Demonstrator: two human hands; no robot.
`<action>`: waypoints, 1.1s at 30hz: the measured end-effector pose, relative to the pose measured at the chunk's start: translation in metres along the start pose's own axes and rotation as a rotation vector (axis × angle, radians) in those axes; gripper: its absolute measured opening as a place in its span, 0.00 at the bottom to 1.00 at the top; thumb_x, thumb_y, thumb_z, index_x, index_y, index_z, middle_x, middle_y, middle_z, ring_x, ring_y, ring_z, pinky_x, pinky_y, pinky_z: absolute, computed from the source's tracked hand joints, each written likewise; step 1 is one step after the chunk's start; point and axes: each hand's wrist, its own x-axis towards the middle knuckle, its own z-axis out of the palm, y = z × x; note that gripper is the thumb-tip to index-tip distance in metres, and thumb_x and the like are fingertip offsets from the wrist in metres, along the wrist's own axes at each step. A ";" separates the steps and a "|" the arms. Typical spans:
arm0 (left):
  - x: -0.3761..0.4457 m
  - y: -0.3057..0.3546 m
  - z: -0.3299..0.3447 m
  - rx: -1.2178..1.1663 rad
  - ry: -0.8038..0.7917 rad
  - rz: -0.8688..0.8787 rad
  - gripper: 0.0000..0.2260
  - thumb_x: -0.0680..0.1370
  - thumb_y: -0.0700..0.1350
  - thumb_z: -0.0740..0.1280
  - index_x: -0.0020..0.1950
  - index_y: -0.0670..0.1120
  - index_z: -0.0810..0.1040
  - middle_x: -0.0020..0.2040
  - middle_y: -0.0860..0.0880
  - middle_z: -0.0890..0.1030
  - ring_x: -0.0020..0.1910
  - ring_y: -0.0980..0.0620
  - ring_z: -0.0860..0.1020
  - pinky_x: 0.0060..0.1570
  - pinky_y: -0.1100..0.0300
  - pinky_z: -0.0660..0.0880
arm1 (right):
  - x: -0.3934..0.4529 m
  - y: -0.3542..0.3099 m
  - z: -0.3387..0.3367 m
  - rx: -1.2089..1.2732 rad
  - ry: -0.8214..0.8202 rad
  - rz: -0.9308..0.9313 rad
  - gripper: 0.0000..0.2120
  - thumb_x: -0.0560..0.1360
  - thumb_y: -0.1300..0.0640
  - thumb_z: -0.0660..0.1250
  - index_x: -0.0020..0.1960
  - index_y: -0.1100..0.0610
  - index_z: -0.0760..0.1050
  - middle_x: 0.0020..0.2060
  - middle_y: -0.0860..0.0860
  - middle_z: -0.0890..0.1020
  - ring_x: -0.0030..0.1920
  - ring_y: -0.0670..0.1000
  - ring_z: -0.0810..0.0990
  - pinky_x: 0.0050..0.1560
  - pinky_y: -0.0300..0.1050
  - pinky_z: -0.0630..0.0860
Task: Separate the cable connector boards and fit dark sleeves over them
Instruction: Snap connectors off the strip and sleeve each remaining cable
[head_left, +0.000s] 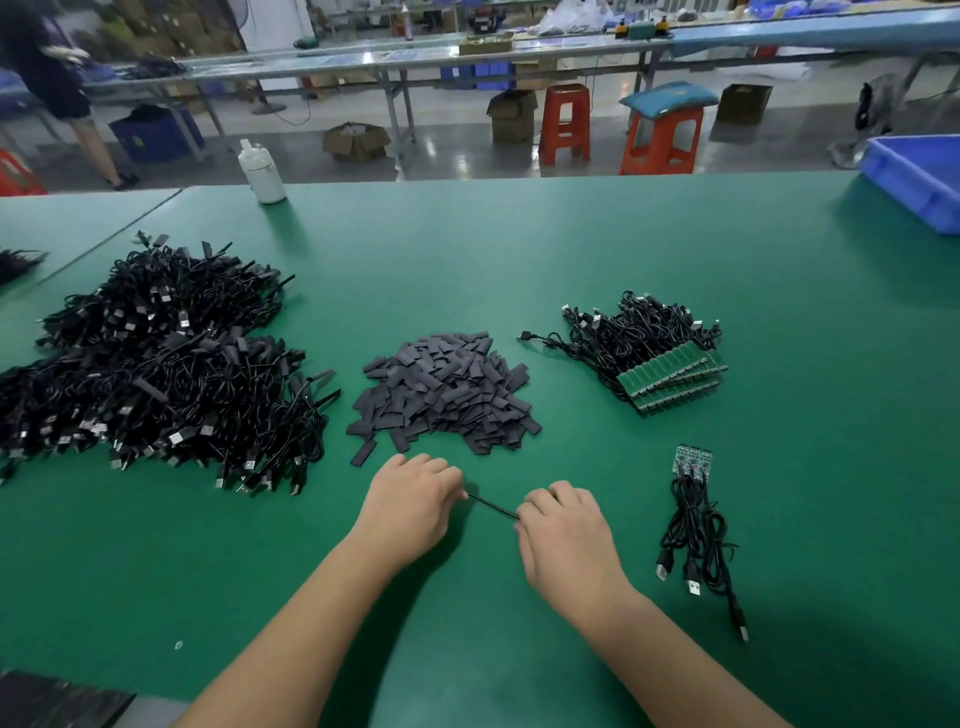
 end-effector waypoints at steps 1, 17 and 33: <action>0.003 -0.005 0.002 0.007 -0.034 -0.006 0.09 0.81 0.53 0.61 0.47 0.52 0.79 0.42 0.55 0.80 0.45 0.50 0.77 0.45 0.55 0.67 | -0.001 -0.002 0.003 0.045 -0.028 -0.008 0.11 0.75 0.47 0.67 0.51 0.52 0.81 0.49 0.47 0.81 0.52 0.53 0.77 0.54 0.49 0.76; 0.008 0.021 -0.003 -0.163 -0.110 -0.359 0.22 0.77 0.67 0.54 0.62 0.56 0.75 0.51 0.52 0.79 0.48 0.50 0.79 0.45 0.56 0.75 | -0.006 0.035 0.004 0.405 0.070 0.258 0.18 0.83 0.51 0.58 0.68 0.56 0.73 0.61 0.49 0.78 0.61 0.49 0.75 0.61 0.46 0.74; 0.005 -0.083 -0.073 0.300 0.060 -0.280 0.08 0.76 0.46 0.68 0.54 0.56 0.78 0.48 0.57 0.81 0.49 0.51 0.76 0.51 0.54 0.69 | -0.003 0.043 0.019 0.316 0.037 0.402 0.12 0.82 0.52 0.59 0.57 0.55 0.79 0.53 0.48 0.77 0.55 0.50 0.73 0.56 0.46 0.73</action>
